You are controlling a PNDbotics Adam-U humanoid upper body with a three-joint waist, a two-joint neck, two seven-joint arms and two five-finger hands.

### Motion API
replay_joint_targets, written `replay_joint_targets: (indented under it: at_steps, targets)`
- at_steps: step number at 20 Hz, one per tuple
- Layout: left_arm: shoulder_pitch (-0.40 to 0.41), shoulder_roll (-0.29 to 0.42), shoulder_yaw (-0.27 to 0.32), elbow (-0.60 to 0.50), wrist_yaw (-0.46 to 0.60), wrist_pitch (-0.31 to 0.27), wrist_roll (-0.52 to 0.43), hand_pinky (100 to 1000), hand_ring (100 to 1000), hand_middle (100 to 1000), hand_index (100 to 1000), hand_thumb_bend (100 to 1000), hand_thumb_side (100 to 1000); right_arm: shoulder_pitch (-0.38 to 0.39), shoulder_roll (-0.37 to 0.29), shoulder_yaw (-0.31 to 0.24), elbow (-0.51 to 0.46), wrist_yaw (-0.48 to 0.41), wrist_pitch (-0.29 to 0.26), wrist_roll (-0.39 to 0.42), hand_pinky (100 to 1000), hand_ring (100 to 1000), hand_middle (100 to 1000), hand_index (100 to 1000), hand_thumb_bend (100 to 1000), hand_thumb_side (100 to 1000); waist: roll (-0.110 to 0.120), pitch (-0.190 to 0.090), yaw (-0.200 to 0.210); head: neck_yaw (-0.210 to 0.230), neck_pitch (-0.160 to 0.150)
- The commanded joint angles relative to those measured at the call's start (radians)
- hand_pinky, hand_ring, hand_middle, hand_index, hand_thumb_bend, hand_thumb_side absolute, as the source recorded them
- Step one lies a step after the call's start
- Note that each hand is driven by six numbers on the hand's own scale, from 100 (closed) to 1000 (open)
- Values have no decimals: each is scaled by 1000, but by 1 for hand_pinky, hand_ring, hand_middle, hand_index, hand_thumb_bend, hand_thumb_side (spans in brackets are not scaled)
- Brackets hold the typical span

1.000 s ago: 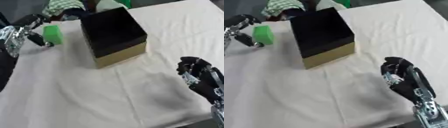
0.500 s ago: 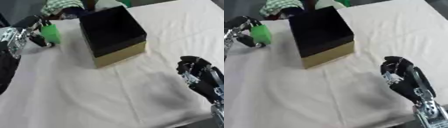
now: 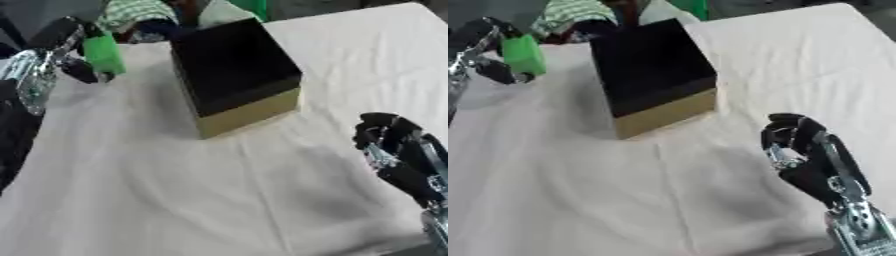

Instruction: Pick up objects on the table and place them in the box.

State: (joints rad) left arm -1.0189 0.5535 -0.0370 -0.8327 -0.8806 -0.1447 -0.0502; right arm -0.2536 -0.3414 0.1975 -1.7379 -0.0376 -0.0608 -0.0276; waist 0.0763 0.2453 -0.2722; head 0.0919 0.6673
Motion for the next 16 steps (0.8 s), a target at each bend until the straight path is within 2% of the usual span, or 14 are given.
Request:
replay_joint_targets:
  at_steps: [1,2,3,8,16]
  targets:
    - [-28,18,-34,-92,74,-11,0,607,442,336,595,482,100,-3,-14,-5,-18,-3,-1,1,603,624,622,761,210,355,-10,-30,8,-2,2]
    - [-33,11,-45,-114,93,-13,-4,605,444,338,596,525,155,-2,-14,-4,-18,-4,-1,2,603,624,622,761,226,356,-12,-34,11,-1,1]
    - [-39,0,-55,-134,111,-15,-7,605,443,338,596,472,100,-2,-13,-3,-18,-5,0,3,603,624,622,761,210,353,-14,-37,14,1,0]
    - [-66,-91,-96,-185,176,-25,-15,601,449,345,600,434,100,-1,-10,2,-19,-9,1,10,602,624,622,760,211,351,-24,-46,11,19,-3]
    - [-99,-217,-131,-169,116,-47,-4,618,467,369,620,457,100,-7,-3,16,-17,-14,2,23,602,624,622,760,211,354,-27,-47,2,62,-18]
